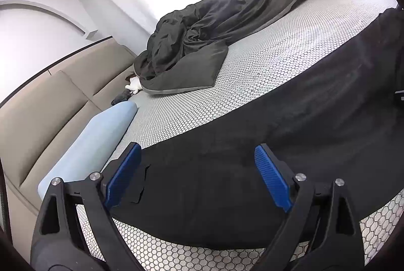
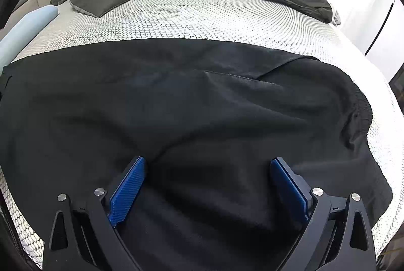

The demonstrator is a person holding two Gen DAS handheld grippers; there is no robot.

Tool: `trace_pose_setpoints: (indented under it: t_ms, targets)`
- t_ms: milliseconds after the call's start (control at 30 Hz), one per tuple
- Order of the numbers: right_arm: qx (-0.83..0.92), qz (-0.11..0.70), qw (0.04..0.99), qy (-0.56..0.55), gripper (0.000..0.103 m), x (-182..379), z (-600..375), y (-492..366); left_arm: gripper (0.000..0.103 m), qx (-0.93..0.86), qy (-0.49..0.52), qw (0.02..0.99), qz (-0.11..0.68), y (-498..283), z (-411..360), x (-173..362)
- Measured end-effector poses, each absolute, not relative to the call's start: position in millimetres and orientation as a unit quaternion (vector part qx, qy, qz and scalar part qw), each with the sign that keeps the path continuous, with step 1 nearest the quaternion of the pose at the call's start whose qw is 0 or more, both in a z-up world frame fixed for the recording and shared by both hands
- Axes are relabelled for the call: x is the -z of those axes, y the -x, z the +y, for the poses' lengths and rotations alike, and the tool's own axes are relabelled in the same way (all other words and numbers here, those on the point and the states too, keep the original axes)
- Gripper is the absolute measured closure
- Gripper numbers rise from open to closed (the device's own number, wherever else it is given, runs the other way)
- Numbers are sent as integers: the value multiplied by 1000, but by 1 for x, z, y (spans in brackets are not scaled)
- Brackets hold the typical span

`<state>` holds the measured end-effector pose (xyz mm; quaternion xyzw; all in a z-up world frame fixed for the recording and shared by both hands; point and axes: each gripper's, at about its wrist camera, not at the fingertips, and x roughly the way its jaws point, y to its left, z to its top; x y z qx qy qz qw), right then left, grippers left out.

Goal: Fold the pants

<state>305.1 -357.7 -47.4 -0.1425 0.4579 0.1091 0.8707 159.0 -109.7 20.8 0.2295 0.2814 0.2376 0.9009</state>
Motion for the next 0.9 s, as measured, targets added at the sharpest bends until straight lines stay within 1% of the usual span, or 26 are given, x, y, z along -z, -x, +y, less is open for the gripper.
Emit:
trace_pose_setpoints:
  t_ms: [400,567,700,900]
  targets:
    - [-107,457,871,148,4,44,-356,-303,13,-237,-224,903,281,-158,-108,-25]
    - [-122,441,878,139,4,25,-345,-302,13,-221,-213,906,292,-160,-102,-24]
    - [-160,449,865,155,4,23,-310,-306,13,-179,-155,912,335,-170,-83,-21]
    - [-212,478,828,205,4,43,-266,-304,13,-103,-40,906,409,-198,-36,-12]
